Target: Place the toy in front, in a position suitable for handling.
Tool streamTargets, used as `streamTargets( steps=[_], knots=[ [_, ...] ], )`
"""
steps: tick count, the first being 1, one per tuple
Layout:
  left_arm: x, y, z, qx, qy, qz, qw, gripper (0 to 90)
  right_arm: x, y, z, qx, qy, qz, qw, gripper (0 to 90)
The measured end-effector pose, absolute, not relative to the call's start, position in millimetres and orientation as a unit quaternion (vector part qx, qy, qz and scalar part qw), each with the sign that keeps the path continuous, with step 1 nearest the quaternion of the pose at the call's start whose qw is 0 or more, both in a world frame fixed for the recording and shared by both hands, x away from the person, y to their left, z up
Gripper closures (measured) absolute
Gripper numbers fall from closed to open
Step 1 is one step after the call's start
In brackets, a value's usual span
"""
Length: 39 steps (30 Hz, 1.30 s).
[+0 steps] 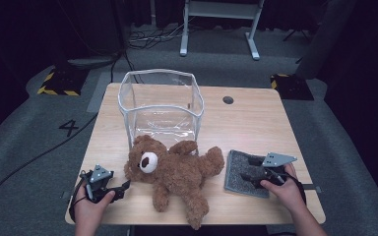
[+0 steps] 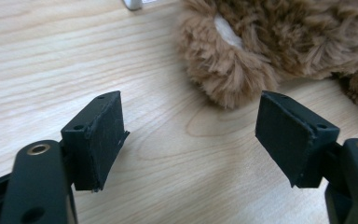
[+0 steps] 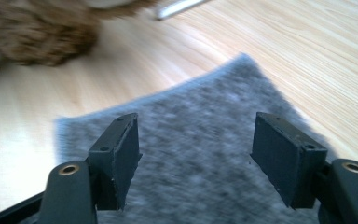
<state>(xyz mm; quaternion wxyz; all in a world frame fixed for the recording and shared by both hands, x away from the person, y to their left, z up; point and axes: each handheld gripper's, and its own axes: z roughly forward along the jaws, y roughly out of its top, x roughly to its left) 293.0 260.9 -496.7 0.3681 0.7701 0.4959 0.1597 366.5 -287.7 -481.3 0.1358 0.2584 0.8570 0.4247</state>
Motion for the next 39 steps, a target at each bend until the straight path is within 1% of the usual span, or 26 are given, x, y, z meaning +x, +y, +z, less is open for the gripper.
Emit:
streamTargets(
  steps=[6, 10, 13, 16, 17, 19, 20, 21, 22, 24, 25, 27, 28, 29, 30, 31, 32, 33, 34, 36, 39],
  knots=[
    [289, 261, -479, 0.774, 0.489, 0.162, 0.368, 24.3, 352, -270, -470, 0.221, 0.865, 0.431, 0.129, 32.0],
    [287, 254, -466, 0.781, 0.467, 0.162, 0.381, 24.4, 341, -261, -461, 0.206, 0.861, 0.448, 0.121, 32.3],
    [289, 247, -460, 0.780, 0.453, 0.157, 0.402, 24.7, 334, -250, -454, 0.190, 0.859, 0.464, 0.103, 34.9],
    [295, 237, -457, 0.789, 0.436, 0.154, 0.405, 24.7, 329, -235, -451, 0.167, 0.865, 0.467, 0.082, 38.4],
    [297, 234, -458, 0.791, 0.433, 0.153, 0.405, 25.0, 328, -224, -450, 0.159, 0.865, 0.469, 0.084, 38.1],
    [300, 231, -458, 0.794, 0.428, 0.150, 0.405, 25.1, 328, -221, -449, 0.159, 0.863, 0.471, 0.091, 37.8],
    [302, 229, -458, 0.794, 0.427, 0.150, 0.407, 25.0, 328, -217, -447, 0.158, 0.861, 0.472, 0.106, 37.4],
    [306, 227, -460, 0.794, 0.425, 0.147, 0.409, 24.2, 328, -211, -440, 0.162, 0.850, 0.483, 0.135, 33.3],
    [306, 227, -460, 0.794, 0.425, 0.147, 0.409, 23.7, 328, -211, -440, 0.162, 0.850, 0.483, 0.135, 33.3],
    [311, 227, -463, 0.793, 0.428, 0.144, 0.407, 23.2, 333, -208, -435, 0.176, 0.841, 0.488, 0.155, 27.8],
    [313, 228, -465, 0.793, 0.428, 0.144, 0.409, 23.3, 335, -208, -435, 0.180, 0.840, 0.487, 0.158, 26.3],
    [318, 227, -469, 0.798, 0.418, 0.134, 0.413, 22.7, 344, -207, -437, 0.193, 0.841, 0.484, 0.144, 25.4],
    [319, 226, -470, 0.799, 0.416, 0.127, 0.414, 23.9, 349, -206, -439, 0.198, 0.841, 0.486, 0.129, 26.5],
    [320, 226, -470, 0.803, 0.408, 0.121, 0.418, 27.6, 352, -206, -441, 0.200, 0.841, 0.487, 0.124, 28.6],
    [321, 225, -471, 0.802, 0.405, 0.116, 0.423, 34.7, 358, -205, -445, 0.204, 0.846, 0.476, 0.126, 36.8],
    [321, 226, -471, 0.804, 0.401, 0.111, 0.424, 34.7, 358, -205, -445, 0.204, 0.846, 0.476, 0.126, 36.8],
    [321, 226, -471, 0.808, 0.394, 0.106, 0.425, 38.0, 360, -205, -445, 0.203, 0.847, 0.474, 0.129, 42.2],
    [320, 226, -471, 0.811, 0.388, 0.103, 0.425, 44.4, 361, -205, -445, 0.200, 0.849, 0.472, 0.131, 49.0],
    [320, 226, -471, 0.814, 0.382, 0.101, 0.425, 47.7, 362, -205, -446, 0.197, 0.850, 0.471, 0.129, 55.6],
    [318, 221, -470, 0.822, 0.371, 0.095, 0.421, 53.0, 363, -209, -444, 0.190, 0.852, 0.470, 0.128, 63.6],
    [317, 208, -468, 0.830, 0.365, 0.091, 0.412, 53.9, 365, -216, -442, 0.192, 0.854, 0.464, 0.139, 65.2]
  ],
)
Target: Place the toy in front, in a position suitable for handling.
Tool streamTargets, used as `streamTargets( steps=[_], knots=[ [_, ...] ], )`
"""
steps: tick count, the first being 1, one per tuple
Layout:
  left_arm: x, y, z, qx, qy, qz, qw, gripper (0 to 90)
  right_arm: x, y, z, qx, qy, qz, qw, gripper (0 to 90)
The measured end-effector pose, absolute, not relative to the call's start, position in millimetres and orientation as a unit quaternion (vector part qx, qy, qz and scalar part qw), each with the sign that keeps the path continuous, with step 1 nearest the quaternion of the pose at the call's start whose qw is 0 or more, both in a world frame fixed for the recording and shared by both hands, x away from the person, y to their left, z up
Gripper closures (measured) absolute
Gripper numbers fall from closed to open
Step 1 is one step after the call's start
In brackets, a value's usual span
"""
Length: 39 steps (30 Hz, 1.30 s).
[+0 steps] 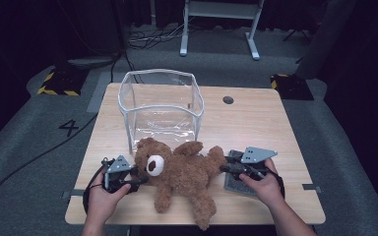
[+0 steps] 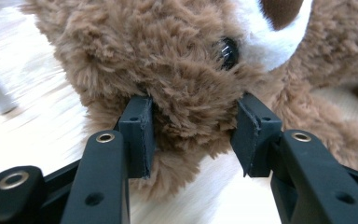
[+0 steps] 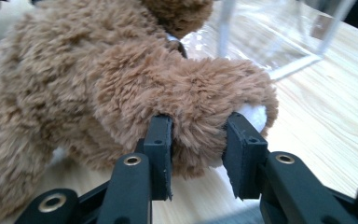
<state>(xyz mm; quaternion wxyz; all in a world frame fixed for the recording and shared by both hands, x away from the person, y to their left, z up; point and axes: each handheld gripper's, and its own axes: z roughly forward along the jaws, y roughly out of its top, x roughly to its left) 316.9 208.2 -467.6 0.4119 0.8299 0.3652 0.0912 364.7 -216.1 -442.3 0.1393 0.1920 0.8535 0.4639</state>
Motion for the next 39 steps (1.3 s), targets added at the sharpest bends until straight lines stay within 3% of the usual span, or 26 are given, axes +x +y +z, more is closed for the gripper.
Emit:
streamTargets(
  steps=[3, 5, 13, 16, 17, 19, 27, 32, 39],
  knots=[
    [315, 191, -464, 0.844, 0.352, 0.086, 0.396, 52.1, 367, -229, -440, 0.208, 0.850, 0.461, 0.149, 63.8],
    [313, 182, -463, 0.848, 0.343, 0.079, 0.396, 44.0, 369, -242, -438, 0.219, 0.845, 0.461, 0.159, 61.6],
    [309, 140, -464, 0.864, 0.303, 0.066, 0.397, 34.0, 374, -275, -436, 0.254, 0.830, 0.466, 0.173, 56.6],
    [305, 126, -465, 0.871, 0.284, 0.066, 0.396, 29.5, 375, -286, -436, 0.265, 0.827, 0.465, 0.174, 51.8],
    [304, 122, -465, 0.873, 0.279, 0.065, 0.395, 23.9, 376, -294, -437, 0.276, 0.824, 0.463, 0.173, 47.5],
    [302, 118, -465, 0.873, 0.273, 0.063, 0.399, 23.4, 376, -301, -439, 0.285, 0.824, 0.459, 0.171, 44.4],
    [297, 146, -458, 0.843, 0.298, 0.088, 0.439, 22.9, 374, -317, -456, 0.312, 0.833, 0.427, 0.164, 35.2],
    [292, 167, -456, 0.829, 0.325, 0.128, 0.437, 19.0, 377, -311, -475, 0.321, 0.852, 0.389, 0.141, 27.0],
    [291, 180, -466, 0.817, 0.366, 0.139, 0.423, 16.3, 386, -296, -496, 0.317, 0.873, 0.347, 0.131, 15.6]
  ],
)
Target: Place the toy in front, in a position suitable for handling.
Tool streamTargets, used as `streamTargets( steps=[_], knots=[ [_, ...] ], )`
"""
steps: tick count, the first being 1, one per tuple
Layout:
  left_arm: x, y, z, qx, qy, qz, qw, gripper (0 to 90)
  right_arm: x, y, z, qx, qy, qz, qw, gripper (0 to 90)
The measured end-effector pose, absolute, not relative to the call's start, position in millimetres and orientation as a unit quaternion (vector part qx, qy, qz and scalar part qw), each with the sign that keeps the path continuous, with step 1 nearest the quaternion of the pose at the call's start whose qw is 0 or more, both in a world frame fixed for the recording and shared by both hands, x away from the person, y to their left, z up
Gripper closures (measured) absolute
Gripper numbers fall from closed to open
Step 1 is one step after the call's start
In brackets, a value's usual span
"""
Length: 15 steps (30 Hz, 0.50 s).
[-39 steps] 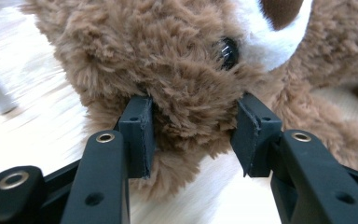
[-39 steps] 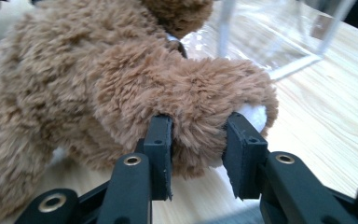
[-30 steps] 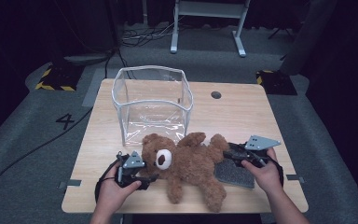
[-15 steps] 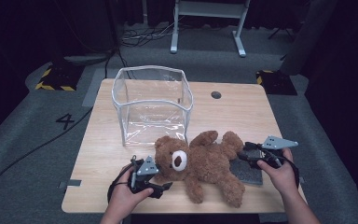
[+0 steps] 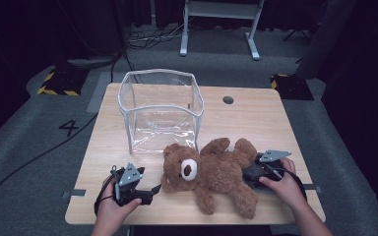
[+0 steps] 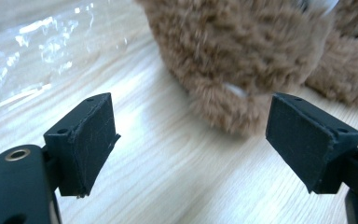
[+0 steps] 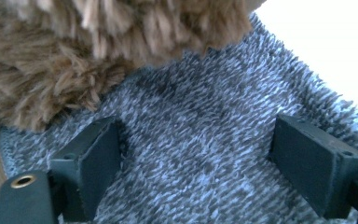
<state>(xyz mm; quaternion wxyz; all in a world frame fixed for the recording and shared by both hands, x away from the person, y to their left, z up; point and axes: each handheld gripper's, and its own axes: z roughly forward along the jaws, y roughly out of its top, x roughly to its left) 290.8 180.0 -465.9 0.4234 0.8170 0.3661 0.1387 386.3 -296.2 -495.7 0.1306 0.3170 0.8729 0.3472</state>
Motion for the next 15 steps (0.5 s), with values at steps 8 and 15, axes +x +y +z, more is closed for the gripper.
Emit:
streamTargets(
  steps=[8, 15],
  knots=[
    [292.9, 179.6, -468.2, 0.820, 0.364, 0.132, 0.422, 17.0, 388.1, -299.2, -493.9, 0.327, 0.875, 0.334, 0.126, 17.3],
    [297.6, 178.4, -464.8, 0.817, 0.361, 0.133, 0.430, 18.0, 389.9, -301.6, -486.9, 0.356, 0.877, 0.299, 0.123, 27.6]
  ],
)
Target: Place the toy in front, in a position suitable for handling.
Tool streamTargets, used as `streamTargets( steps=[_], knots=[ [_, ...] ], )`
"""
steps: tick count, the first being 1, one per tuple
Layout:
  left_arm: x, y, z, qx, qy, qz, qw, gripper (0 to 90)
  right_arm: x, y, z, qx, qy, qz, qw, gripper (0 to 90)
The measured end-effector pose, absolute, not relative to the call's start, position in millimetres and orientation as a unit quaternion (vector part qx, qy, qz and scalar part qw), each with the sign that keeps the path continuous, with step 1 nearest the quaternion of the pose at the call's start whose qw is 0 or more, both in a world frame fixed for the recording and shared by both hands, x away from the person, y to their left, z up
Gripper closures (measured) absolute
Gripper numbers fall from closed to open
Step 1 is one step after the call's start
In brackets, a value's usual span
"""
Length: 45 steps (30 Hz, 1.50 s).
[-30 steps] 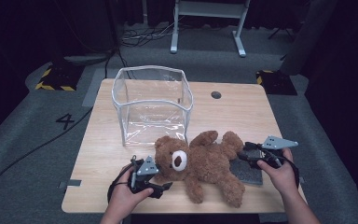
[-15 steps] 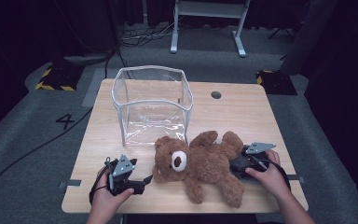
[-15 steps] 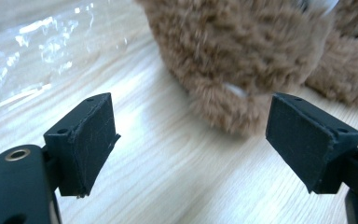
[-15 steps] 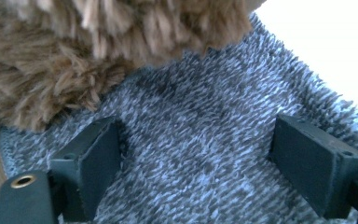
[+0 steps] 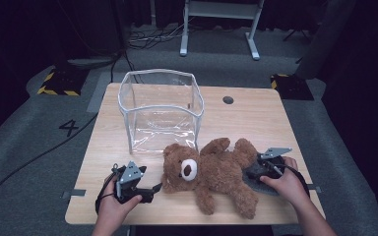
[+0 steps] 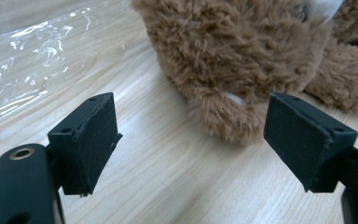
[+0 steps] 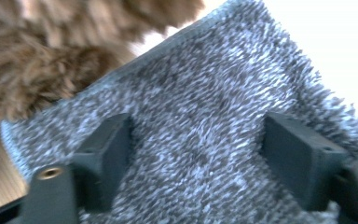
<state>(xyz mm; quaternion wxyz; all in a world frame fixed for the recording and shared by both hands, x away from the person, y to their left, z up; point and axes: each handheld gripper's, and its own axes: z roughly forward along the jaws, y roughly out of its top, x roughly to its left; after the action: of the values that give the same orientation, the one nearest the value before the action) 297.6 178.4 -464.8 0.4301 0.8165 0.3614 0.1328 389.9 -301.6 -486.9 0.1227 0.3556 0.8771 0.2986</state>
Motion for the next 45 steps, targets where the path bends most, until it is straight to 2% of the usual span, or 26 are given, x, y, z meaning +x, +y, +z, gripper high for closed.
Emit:
streamTargets(
  steps=[2, 9, 15, 20, 30, 32, 45],
  knots=[
    [299, 178, -465, 0.813, 0.363, 0.130, 0.436, 18.4, 389, -306, -485, 0.362, 0.876, 0.292, 0.124, 34.8],
    [307, 178, -463, 0.807, 0.365, 0.125, 0.446, 20.0, 381, -328, -482, 0.393, 0.860, 0.299, 0.127, 70.8],
    [314, 173, -465, 0.811, 0.362, 0.117, 0.444, 22.8, 378, -339, -481, 0.409, 0.851, 0.309, 0.116, 76.2],
    [317, 166, -470, 0.817, 0.355, 0.112, 0.440, 22.8, 373, -349, -475, 0.415, 0.843, 0.322, 0.117, 77.1],
    [325, 138, -476, 0.838, 0.305, 0.078, 0.446, 33.0, 350, -371, -424, 0.394, 0.817, 0.395, 0.145, 77.0],
    [325, 131, -477, 0.842, 0.300, 0.083, 0.441, 25.9, 345, -373, -413, 0.389, 0.815, 0.401, 0.151, 77.0],
    [314, 91, -475, 0.861, 0.251, 0.055, 0.439, 28.5, 326, -371, -365, 0.348, 0.807, 0.447, 0.167, 76.9]
  ],
)
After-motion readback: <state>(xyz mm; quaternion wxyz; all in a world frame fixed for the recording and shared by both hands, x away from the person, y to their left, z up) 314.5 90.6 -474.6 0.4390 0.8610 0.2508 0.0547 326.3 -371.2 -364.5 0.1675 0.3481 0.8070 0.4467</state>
